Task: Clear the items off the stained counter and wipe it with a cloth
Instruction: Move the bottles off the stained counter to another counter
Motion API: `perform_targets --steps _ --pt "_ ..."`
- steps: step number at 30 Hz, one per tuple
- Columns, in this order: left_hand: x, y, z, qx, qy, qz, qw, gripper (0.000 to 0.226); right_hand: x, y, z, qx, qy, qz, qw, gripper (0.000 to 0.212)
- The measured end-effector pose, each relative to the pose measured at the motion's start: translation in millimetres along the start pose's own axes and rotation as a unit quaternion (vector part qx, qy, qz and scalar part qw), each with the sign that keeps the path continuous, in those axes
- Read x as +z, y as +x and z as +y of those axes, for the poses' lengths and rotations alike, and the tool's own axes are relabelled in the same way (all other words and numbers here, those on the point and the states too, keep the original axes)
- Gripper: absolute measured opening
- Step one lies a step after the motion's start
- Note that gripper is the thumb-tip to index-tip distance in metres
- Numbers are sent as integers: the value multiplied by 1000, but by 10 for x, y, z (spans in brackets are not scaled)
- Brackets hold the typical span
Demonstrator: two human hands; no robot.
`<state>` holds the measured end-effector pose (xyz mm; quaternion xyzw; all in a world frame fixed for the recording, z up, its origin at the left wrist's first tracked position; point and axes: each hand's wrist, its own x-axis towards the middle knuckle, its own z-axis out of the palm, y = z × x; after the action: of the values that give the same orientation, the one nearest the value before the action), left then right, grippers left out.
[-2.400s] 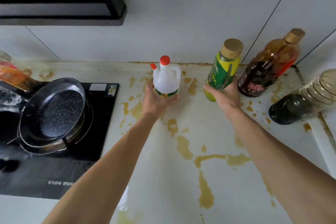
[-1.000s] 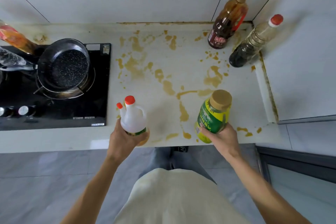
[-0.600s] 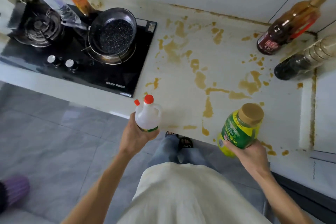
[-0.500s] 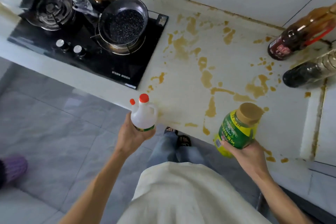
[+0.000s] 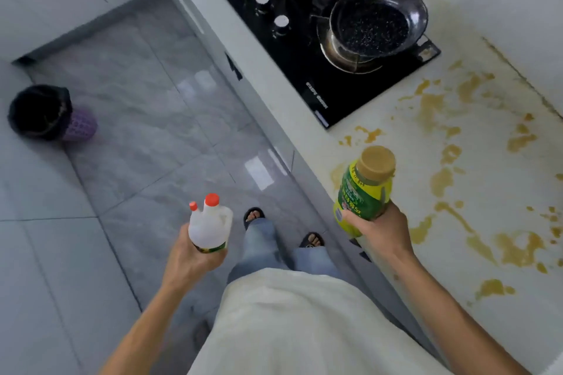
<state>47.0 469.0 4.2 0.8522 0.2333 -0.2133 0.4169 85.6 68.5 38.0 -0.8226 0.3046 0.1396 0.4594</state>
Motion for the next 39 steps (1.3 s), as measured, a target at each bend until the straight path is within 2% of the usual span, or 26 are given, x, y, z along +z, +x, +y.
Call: perform_targets --steps 4,10,19,22,28,30,33,39 --pt "-306 -117 -472 -80 -41 4 996 29 487 161 -554 -68 -25 -58 996 50" --pt "-758 -18 -969 -138 -69 22 988 26 1257 290 -1174 -104 -61 -104 987 43" --pt "-1576 776 -722 -92 -152 37 983 22 1815 466 -1572 -114 -145 -108 977 60" --pt "-1800 1177 -550 -96 -163 55 980 29 1927 598 -1684 -104 -167 -115 974 59" --pt "-2209 2027 -280 -113 -185 96 972 67 2303 1049 -2119 -87 -170 -133 972 46" --pt "-2350 2266 -218 -122 -187 106 969 71 2484 1229 -2375 -95 -166 -142 971 45" --pt "-2587 2550 -173 -150 -171 110 967 63 2784 1504 -2832 -95 -165 -171 967 42" --pt "-3084 2944 -303 -194 -144 114 964 30 3539 1983 -3928 -136 -151 -214 955 39"
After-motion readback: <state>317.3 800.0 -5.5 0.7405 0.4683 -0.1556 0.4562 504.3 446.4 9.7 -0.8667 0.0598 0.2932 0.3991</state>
